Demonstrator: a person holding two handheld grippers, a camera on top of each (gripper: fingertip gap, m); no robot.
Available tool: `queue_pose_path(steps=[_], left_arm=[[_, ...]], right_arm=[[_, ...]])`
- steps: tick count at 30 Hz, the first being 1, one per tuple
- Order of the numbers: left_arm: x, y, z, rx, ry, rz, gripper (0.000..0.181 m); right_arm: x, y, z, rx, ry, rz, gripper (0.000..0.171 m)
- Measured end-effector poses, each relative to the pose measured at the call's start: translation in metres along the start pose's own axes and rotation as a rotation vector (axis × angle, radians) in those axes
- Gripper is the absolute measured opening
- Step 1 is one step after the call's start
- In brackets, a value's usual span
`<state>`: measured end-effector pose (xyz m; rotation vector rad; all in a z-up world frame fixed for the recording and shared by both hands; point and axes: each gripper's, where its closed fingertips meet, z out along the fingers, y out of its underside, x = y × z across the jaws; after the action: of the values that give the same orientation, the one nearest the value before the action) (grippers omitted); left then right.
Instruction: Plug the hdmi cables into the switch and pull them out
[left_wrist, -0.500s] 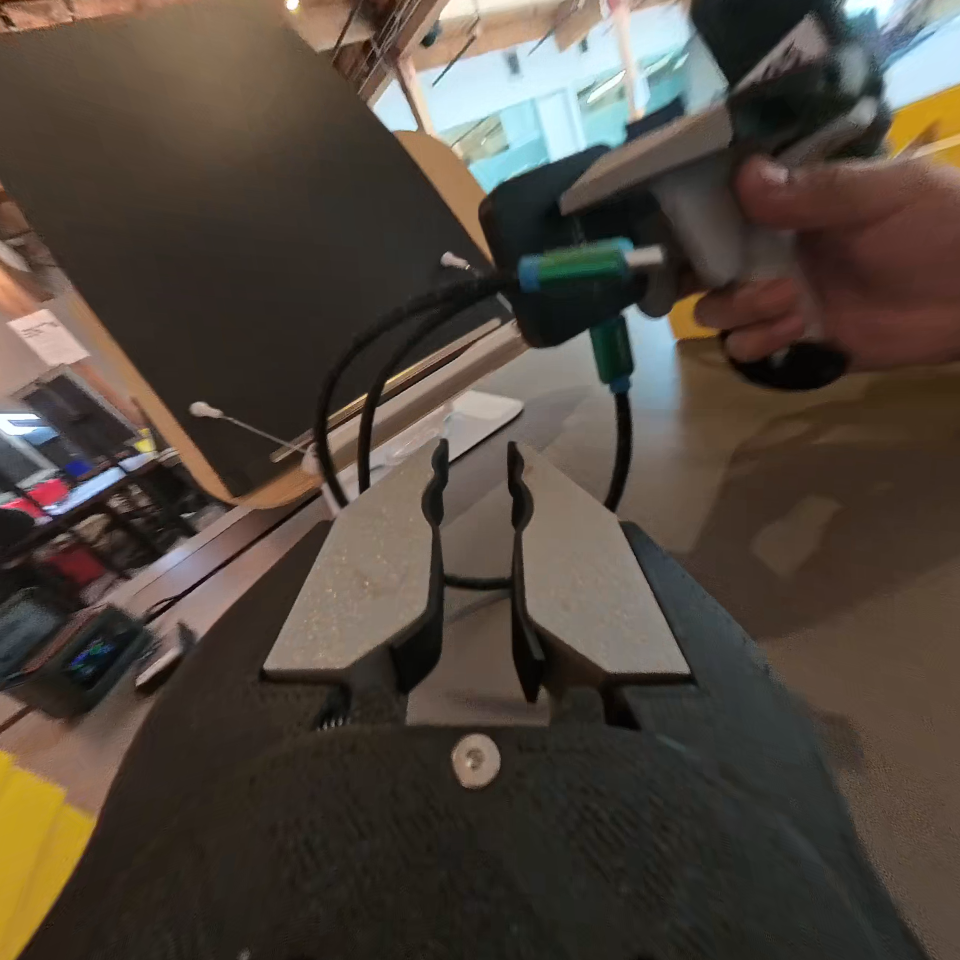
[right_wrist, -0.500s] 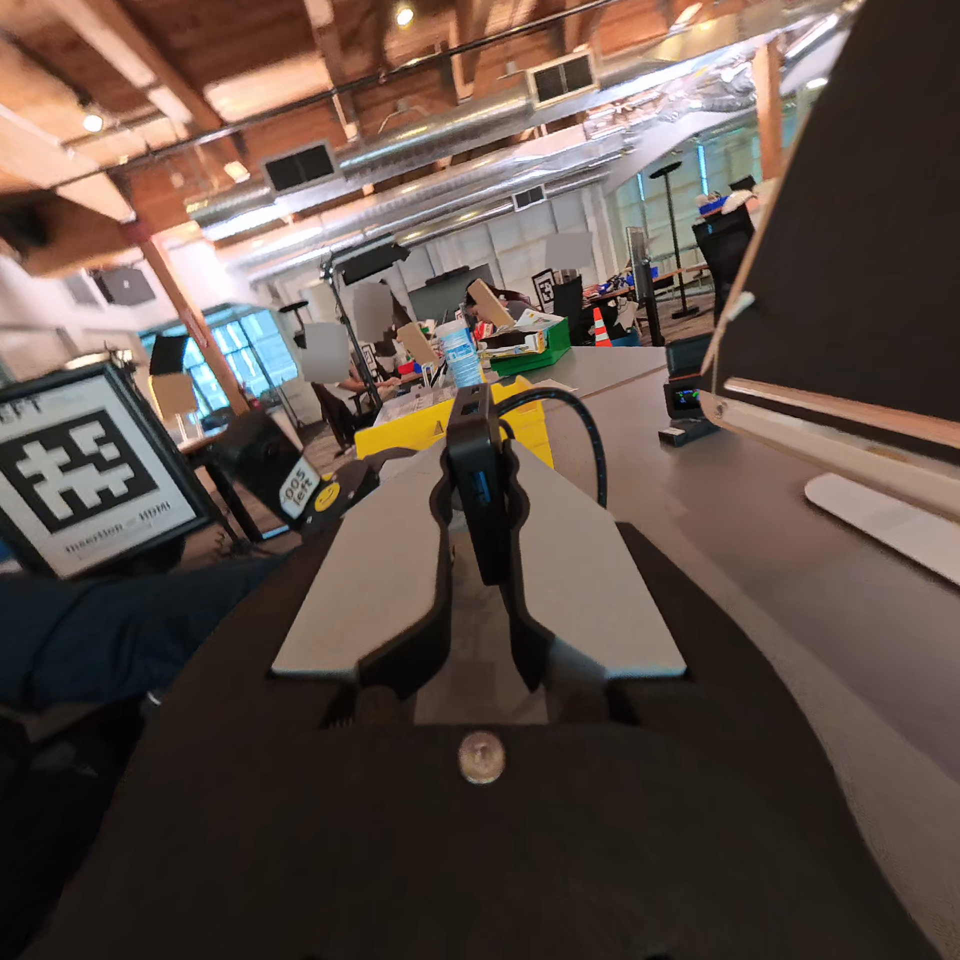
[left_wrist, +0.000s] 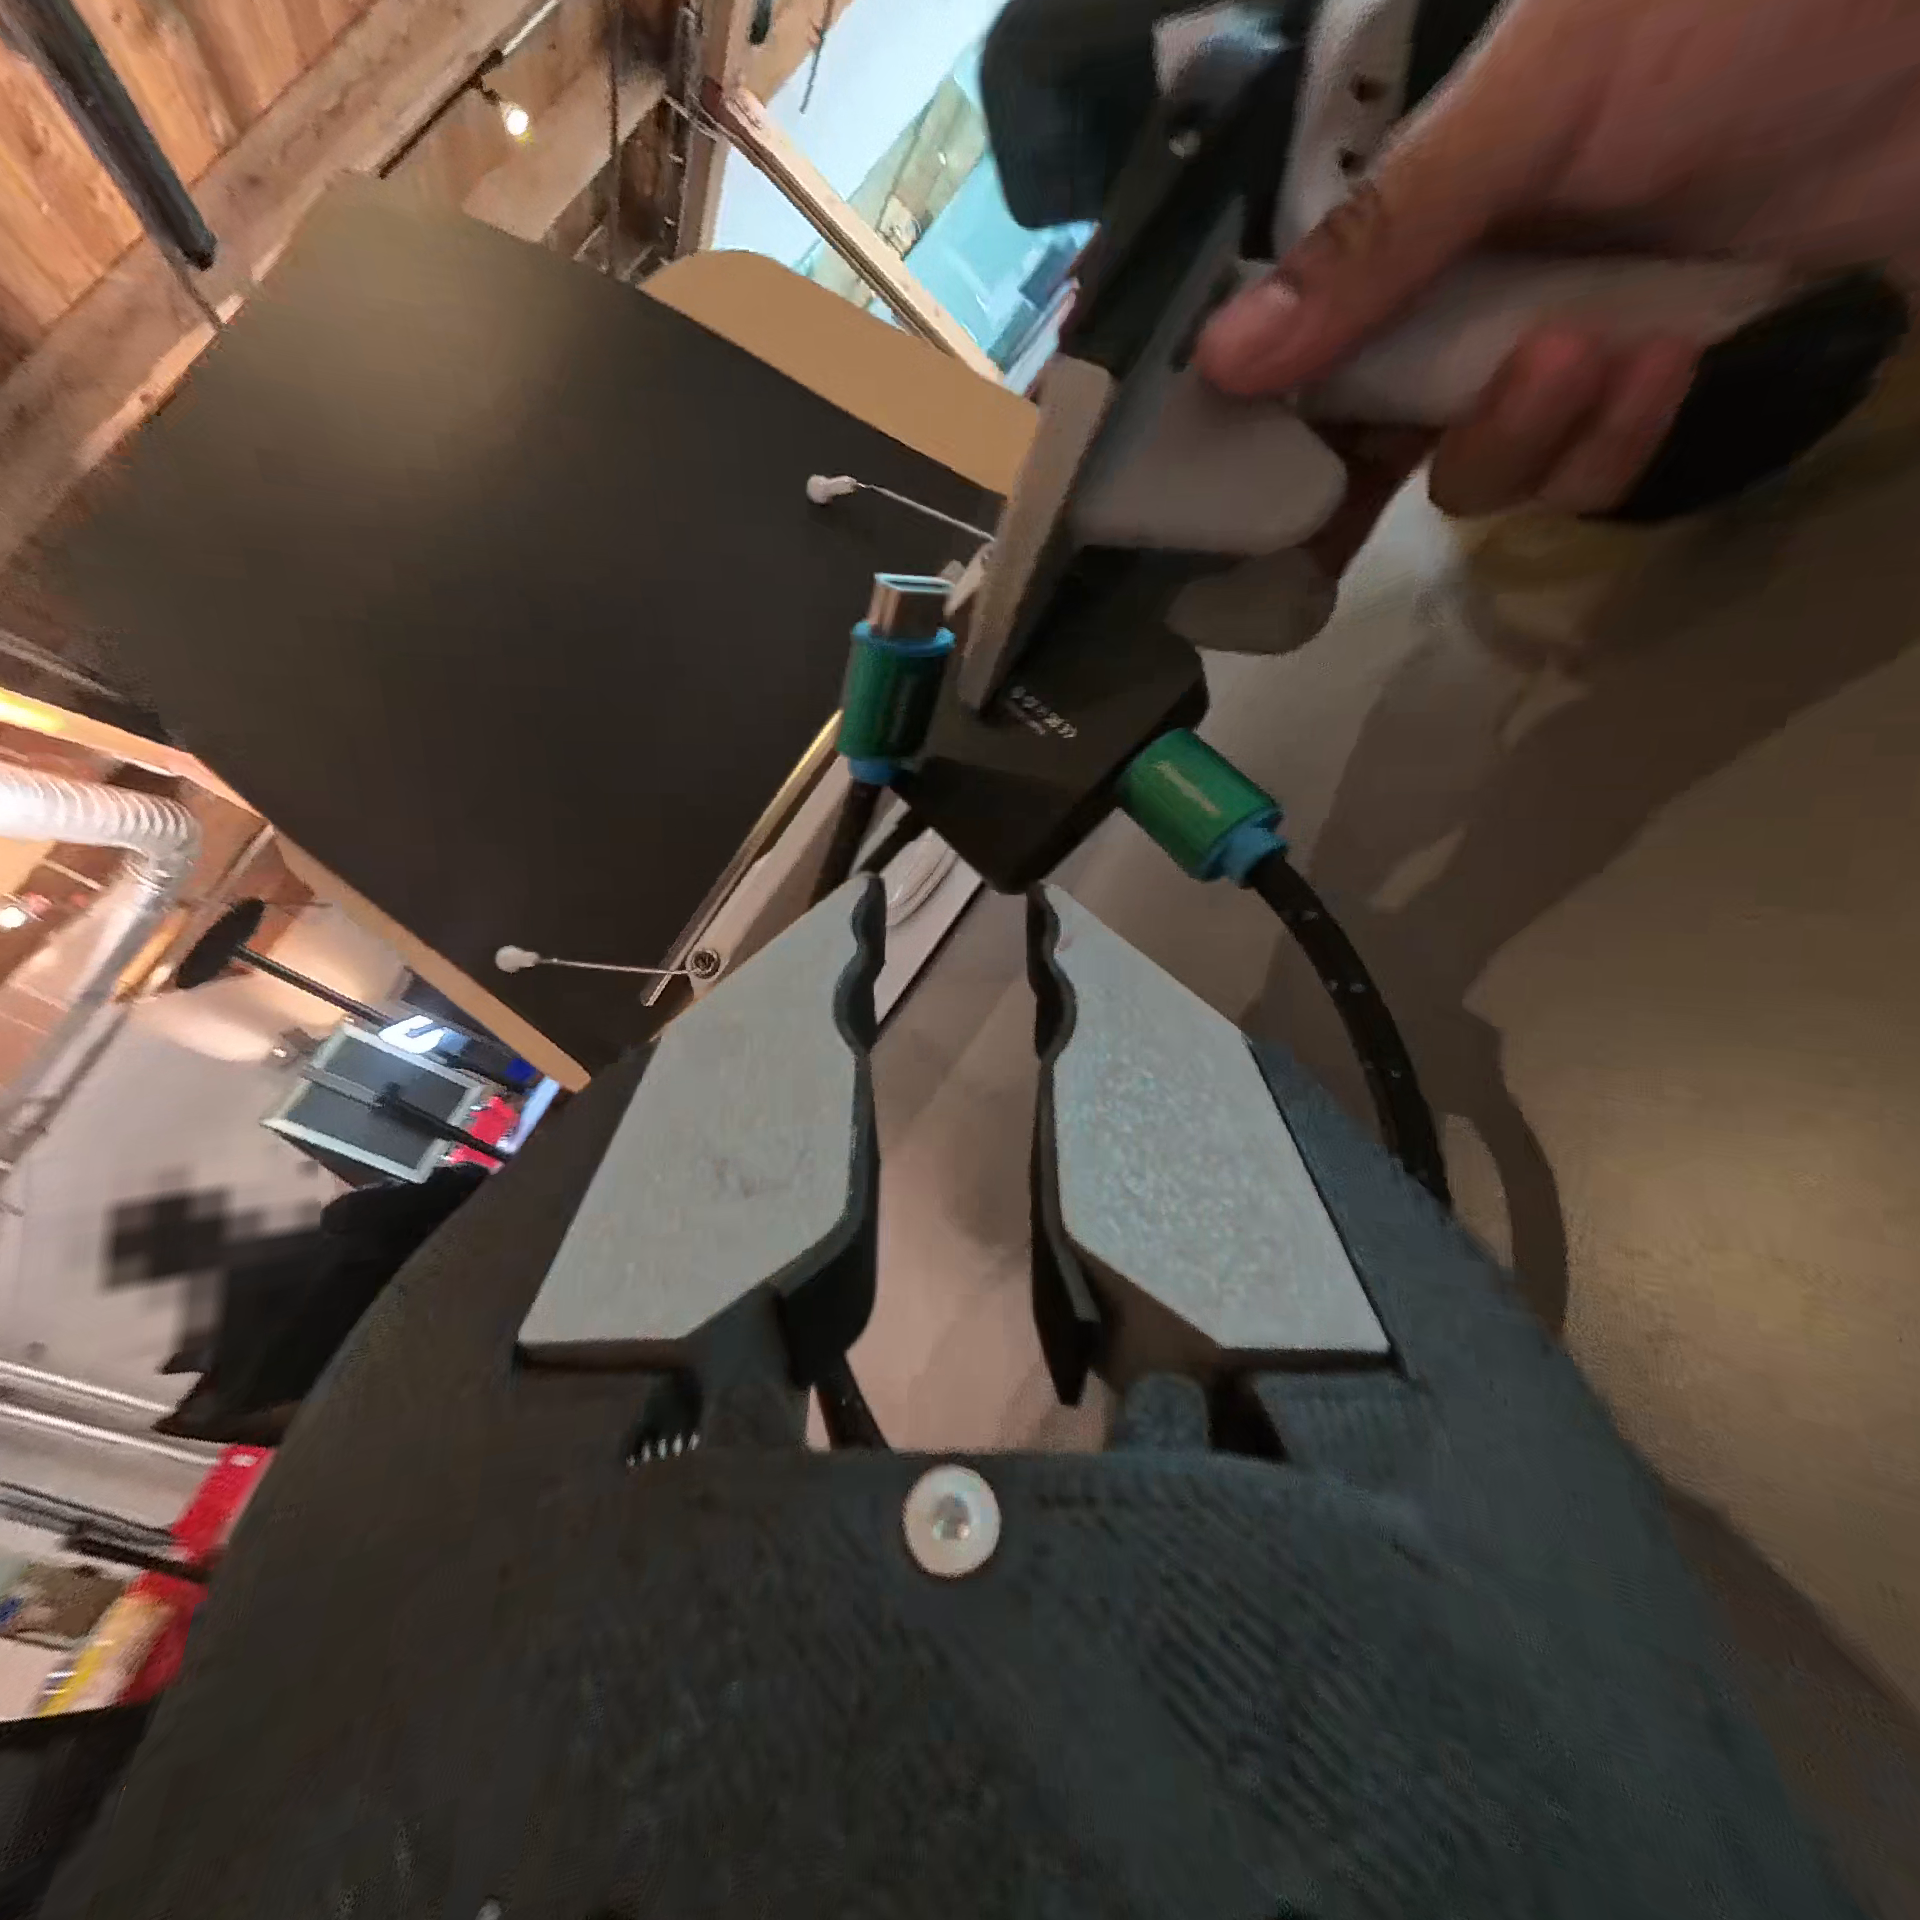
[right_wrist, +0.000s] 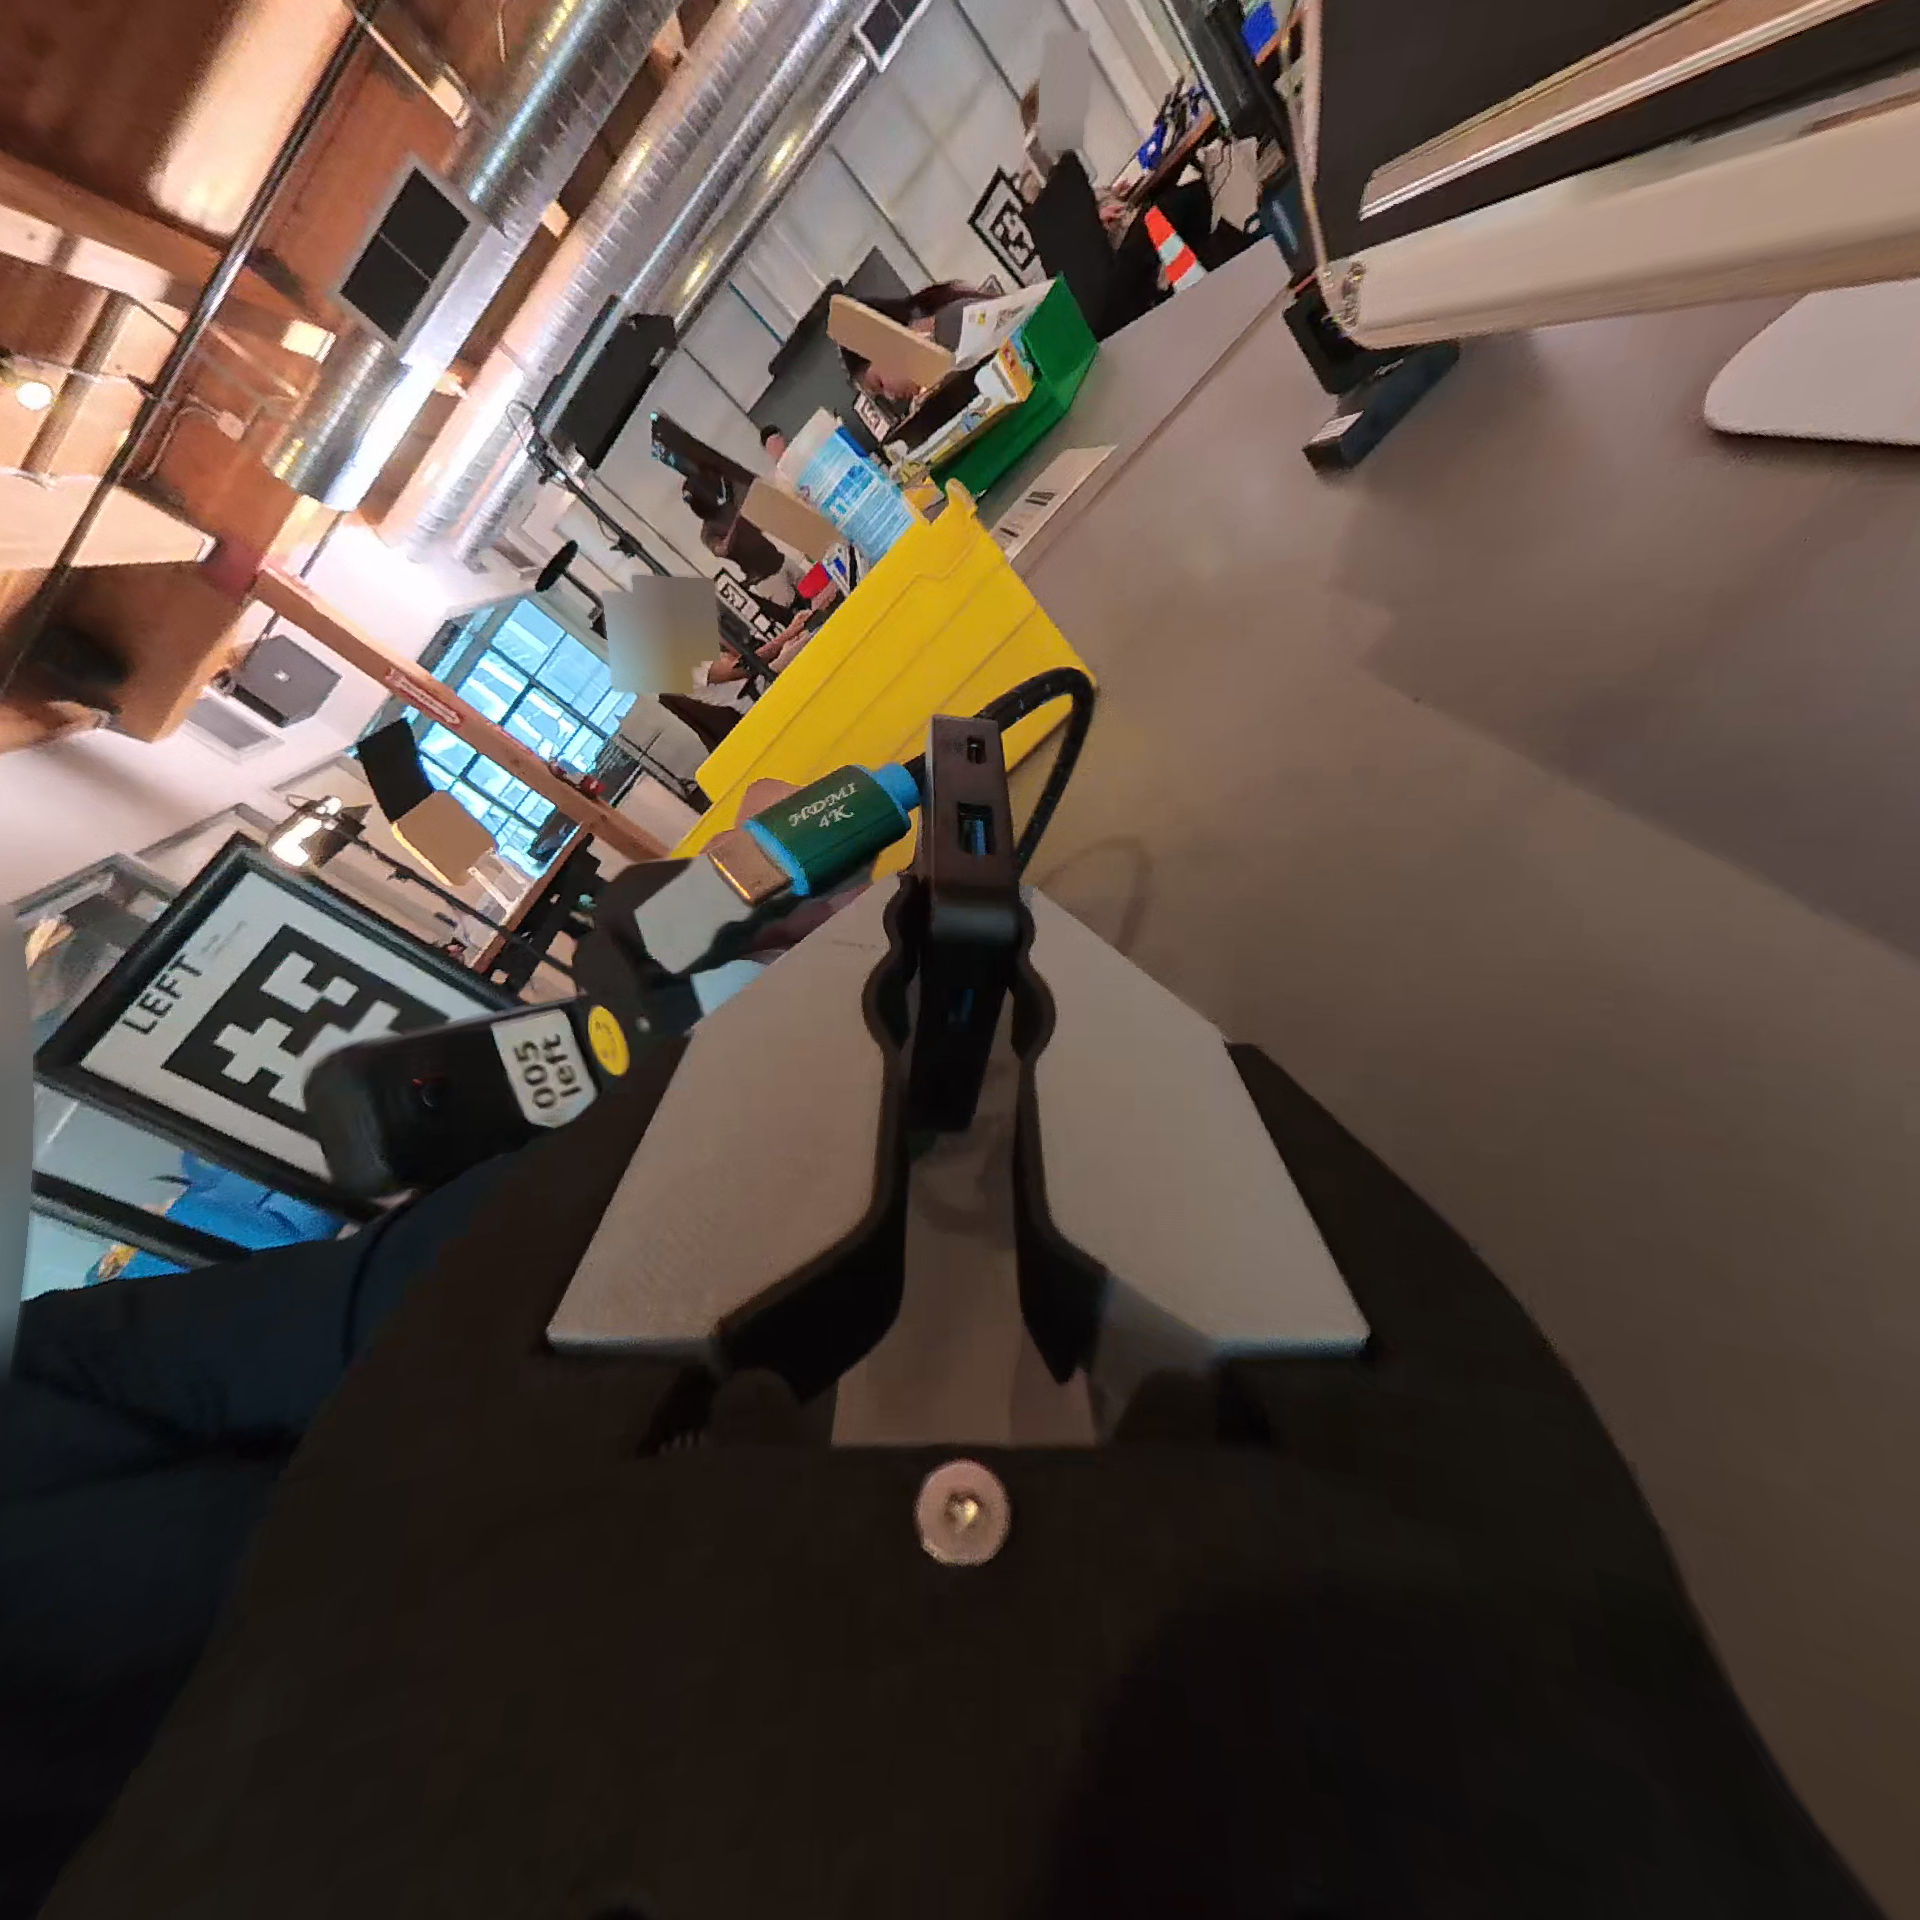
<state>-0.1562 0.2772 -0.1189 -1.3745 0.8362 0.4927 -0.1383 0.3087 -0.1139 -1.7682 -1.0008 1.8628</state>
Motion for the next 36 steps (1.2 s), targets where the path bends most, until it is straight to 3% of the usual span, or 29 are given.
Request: queue_pose_path(steps=[6,23,36], left_arm=[[0.012,0.018,0.009,-0.117,-0.012,0.205,0.027],[0.011,0.02,0.011,-0.137,-0.027,0.191,0.028],[0.019,0.018,0.015,-0.16,-0.063,0.456,0.033]], right_arm=[[-0.012,-0.001,-0.003,-0.004,-0.088,0.022,0.011],[0.004,0.012,0.004,-0.046,-0.042,0.085,0.012],[0.012,0.028,0.009,-0.127,-0.005,0.119,0.014]])
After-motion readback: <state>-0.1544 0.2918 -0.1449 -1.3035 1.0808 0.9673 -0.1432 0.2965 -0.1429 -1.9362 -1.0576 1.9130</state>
